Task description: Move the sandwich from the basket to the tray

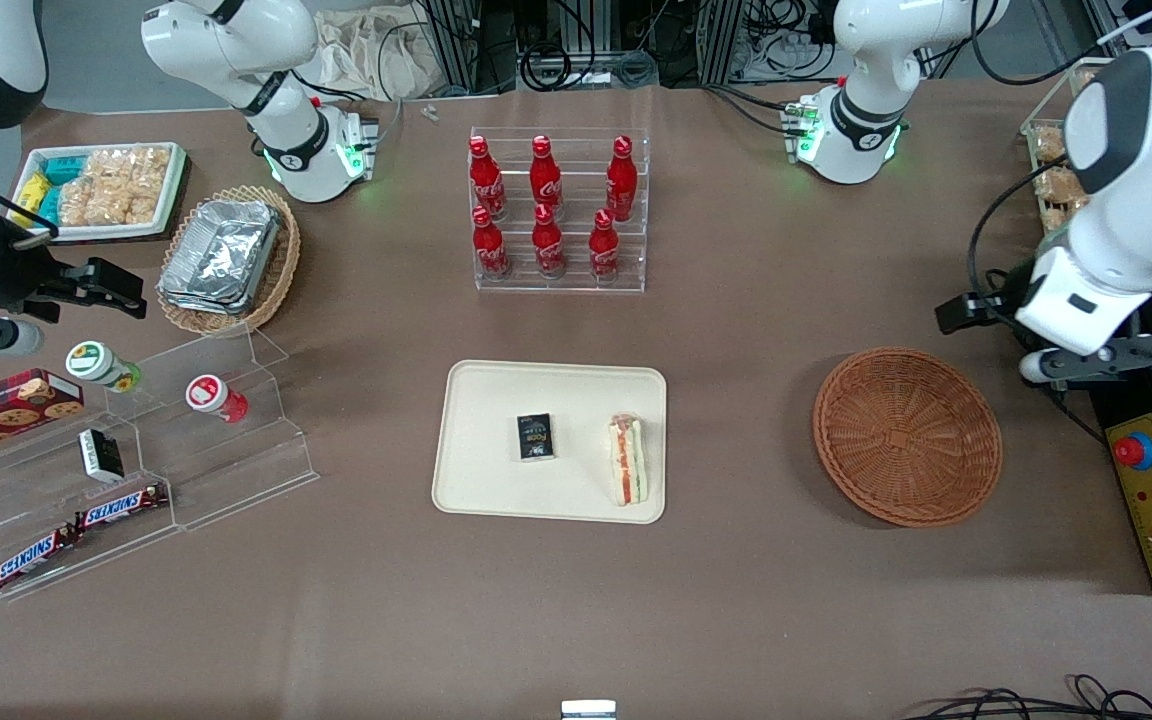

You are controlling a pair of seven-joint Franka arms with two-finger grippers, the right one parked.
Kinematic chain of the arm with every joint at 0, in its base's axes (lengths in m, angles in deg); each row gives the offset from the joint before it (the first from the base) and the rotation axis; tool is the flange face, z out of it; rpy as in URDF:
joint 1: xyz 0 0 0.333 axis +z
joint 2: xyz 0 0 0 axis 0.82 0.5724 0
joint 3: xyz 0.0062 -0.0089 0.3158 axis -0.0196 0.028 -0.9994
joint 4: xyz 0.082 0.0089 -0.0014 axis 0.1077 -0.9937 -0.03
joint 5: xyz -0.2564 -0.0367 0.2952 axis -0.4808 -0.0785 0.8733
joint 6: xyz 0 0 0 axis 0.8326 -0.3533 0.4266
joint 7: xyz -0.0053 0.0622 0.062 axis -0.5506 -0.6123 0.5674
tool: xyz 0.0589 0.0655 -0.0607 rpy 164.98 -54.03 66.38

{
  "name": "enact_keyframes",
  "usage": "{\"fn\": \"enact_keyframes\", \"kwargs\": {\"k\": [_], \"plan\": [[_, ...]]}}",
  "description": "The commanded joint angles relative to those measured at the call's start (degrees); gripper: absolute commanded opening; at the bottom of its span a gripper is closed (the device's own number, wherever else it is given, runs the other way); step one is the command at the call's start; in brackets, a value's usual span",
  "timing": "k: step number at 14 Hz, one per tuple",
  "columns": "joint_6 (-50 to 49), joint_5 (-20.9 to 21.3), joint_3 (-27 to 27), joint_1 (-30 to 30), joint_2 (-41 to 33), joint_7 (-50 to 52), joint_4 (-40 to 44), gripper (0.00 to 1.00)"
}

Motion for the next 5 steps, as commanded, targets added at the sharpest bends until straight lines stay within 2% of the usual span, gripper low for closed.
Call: {"fn": "enact_keyframes", "kwargs": {"k": [1, 3, 5], "plan": [[-3.5, 0.9, 0.4, 0.8, 4.3, -1.6, 7.5, 1.0], [-4.8, 5.5, 0.5, 1.1, 7.3, -1.6, 11.0, 1.0], [-5.8, 7.1, 0.6, 1.0, 7.8, -1.7, 12.1, 1.0]]}}
